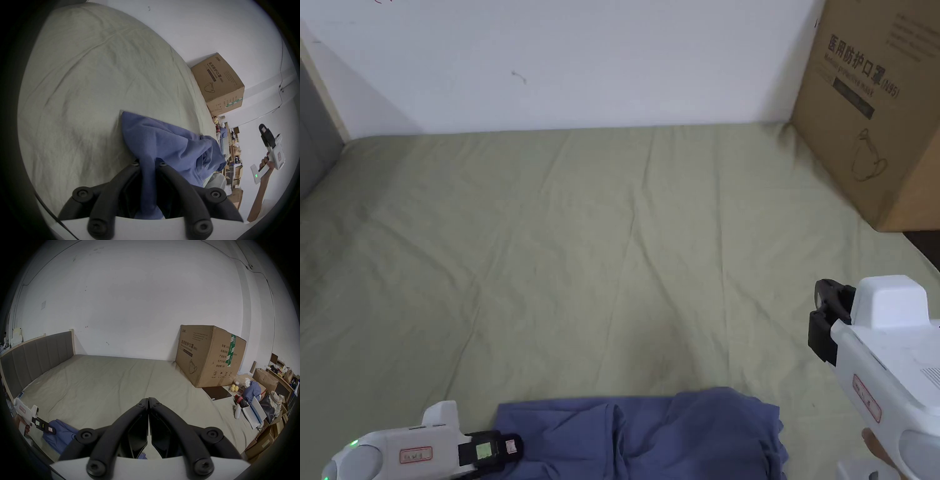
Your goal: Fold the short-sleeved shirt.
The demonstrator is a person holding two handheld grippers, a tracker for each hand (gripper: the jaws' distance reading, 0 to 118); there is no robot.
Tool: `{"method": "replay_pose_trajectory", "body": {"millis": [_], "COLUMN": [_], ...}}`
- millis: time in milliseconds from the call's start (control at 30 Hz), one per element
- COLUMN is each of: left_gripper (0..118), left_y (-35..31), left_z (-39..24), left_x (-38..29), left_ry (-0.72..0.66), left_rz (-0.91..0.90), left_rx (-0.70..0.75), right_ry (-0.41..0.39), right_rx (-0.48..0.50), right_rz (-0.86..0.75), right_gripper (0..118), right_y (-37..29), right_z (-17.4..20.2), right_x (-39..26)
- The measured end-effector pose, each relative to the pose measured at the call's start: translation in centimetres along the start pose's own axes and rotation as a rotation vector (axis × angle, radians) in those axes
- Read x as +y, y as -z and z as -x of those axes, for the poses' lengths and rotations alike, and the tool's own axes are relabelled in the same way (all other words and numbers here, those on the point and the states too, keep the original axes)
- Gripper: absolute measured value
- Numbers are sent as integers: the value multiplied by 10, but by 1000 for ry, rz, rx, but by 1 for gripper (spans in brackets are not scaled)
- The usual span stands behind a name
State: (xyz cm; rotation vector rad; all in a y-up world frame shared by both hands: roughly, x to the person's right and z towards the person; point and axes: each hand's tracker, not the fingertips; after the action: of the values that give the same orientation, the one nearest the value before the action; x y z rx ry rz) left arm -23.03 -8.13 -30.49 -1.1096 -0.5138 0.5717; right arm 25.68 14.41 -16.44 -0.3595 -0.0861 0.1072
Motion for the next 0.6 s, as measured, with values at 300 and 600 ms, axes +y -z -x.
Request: {"method": "replay_pose_trajectory", "body": {"millis": [300, 600], "left_gripper": [8, 8], "left_y": [-35, -120], "left_z": [-59, -67], "left_x": [-4, 16], "left_ry": [141, 175], "left_rz": [-28, -90], "left_rx": [156, 352], "right_ry": [2, 10], "right_rx": [17, 56], "right_rz": [-35, -74], "right_gripper": [0, 0], "right_y": [-4, -13], "right_z": [0, 1], "right_x": [9, 14]}}
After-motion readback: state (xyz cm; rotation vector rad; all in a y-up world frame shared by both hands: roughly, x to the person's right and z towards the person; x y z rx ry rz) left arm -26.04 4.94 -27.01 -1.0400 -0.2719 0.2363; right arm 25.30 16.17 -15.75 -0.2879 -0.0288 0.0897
